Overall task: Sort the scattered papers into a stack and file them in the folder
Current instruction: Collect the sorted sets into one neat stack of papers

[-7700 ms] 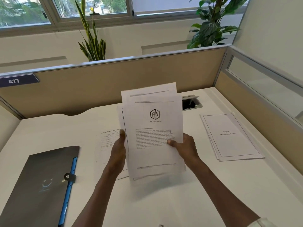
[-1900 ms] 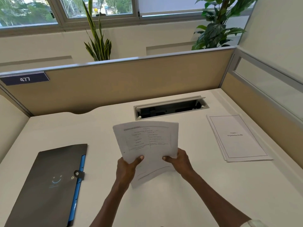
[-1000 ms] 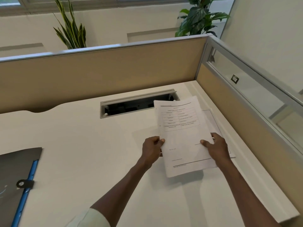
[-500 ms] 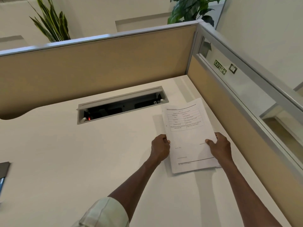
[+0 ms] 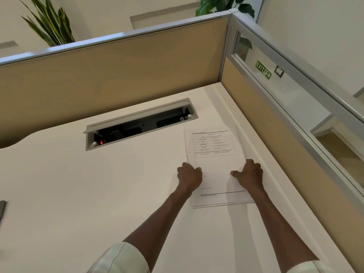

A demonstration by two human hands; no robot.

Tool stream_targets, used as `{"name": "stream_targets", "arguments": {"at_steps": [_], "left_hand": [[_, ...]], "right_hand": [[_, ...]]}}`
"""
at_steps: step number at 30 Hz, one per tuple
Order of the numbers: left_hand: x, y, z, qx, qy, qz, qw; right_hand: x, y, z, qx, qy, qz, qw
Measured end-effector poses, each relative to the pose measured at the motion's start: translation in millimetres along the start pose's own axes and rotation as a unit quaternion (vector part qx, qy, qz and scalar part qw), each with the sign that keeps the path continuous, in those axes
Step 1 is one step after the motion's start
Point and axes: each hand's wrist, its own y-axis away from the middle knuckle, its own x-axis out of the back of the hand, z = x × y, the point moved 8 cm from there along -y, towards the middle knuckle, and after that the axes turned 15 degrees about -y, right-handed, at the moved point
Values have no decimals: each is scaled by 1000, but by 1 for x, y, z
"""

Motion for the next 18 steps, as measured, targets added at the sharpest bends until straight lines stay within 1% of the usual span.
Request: {"name": "stream_targets", "arguments": {"at_steps": [2, 5, 8, 12, 16, 18], "left_hand": [[8, 2, -11, 15, 1, 0, 1000], [17, 9, -28, 9, 21, -3, 1000], [25, 18, -50, 8, 39, -11, 999], [42, 27, -84, 13, 70, -11, 997], [61, 38, -118, 14, 149, -31, 988], [70, 40, -130, 11, 167, -34, 985]], "right_hand": [[-8, 7, -6, 2, 3, -8, 1000], [-18, 17, -15, 5, -6, -14, 1000], [-26, 29, -16, -5, -57, -15, 998], [-44, 51, -9, -28, -120, -51, 991], [-61, 86, -12, -12, -223, -102, 969], [-65, 96, -13, -3, -252, -127, 959]]}}
